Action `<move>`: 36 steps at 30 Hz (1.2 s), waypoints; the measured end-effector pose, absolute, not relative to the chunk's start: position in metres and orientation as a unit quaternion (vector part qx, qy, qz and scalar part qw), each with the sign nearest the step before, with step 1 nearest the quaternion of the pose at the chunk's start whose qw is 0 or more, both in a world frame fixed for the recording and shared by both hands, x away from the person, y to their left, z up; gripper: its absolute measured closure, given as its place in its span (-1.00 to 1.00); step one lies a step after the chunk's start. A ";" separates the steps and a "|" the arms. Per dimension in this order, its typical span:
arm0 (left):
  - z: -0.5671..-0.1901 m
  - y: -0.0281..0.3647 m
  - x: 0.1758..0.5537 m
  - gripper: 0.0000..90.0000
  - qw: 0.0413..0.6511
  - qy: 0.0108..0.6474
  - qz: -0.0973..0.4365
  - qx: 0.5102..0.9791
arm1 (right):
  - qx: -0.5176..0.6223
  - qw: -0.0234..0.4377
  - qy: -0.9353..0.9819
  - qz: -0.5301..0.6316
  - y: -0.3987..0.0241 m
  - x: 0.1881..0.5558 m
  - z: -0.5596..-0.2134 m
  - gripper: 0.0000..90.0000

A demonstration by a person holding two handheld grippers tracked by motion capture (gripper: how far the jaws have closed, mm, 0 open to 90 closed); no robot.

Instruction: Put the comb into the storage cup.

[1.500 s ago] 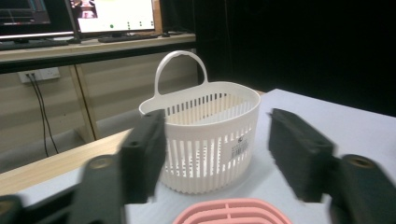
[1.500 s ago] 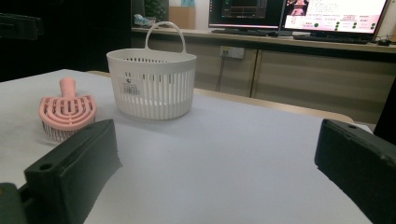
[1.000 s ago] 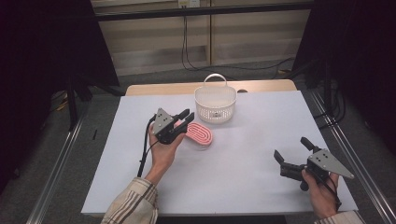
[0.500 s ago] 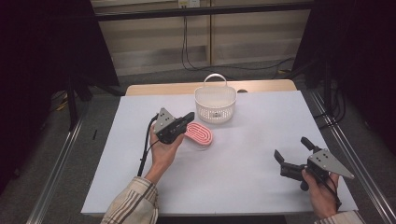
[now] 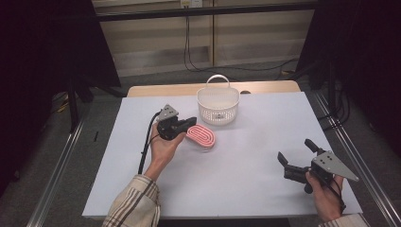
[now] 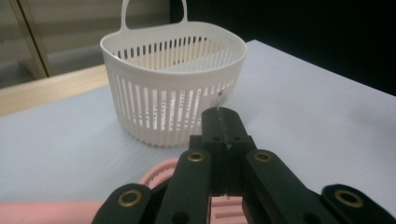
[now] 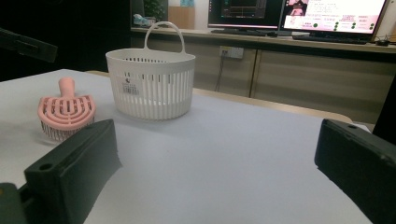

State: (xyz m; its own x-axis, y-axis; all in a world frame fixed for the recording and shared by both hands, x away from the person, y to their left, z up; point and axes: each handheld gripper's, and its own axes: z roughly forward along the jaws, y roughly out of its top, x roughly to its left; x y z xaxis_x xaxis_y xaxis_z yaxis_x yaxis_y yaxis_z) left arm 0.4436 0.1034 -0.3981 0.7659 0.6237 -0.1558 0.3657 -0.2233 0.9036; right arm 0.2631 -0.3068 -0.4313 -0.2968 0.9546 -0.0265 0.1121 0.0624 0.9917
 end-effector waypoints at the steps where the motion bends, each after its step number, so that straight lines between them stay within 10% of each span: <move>1: -0.398 0.103 0.445 1.00 0.530 0.321 0.115 0.777 | 0.438 0.401 0.609 0.526 -0.307 0.263 -0.431 -1.00; 36: -0.399 0.042 0.473 1.00 0.401 0.314 0.062 0.858 | 0.437 0.399 0.610 0.527 -0.307 0.263 -0.432 -1.00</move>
State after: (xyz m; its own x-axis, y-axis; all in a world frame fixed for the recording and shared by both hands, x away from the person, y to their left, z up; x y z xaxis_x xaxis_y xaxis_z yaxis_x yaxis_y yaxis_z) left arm 0.4734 0.0418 -0.3989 0.7948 0.5892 -0.1449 0.4891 -0.4808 0.7277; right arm 0.2626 -0.3065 -0.4315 -0.3003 0.9535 -0.0257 0.1124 0.0621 0.9917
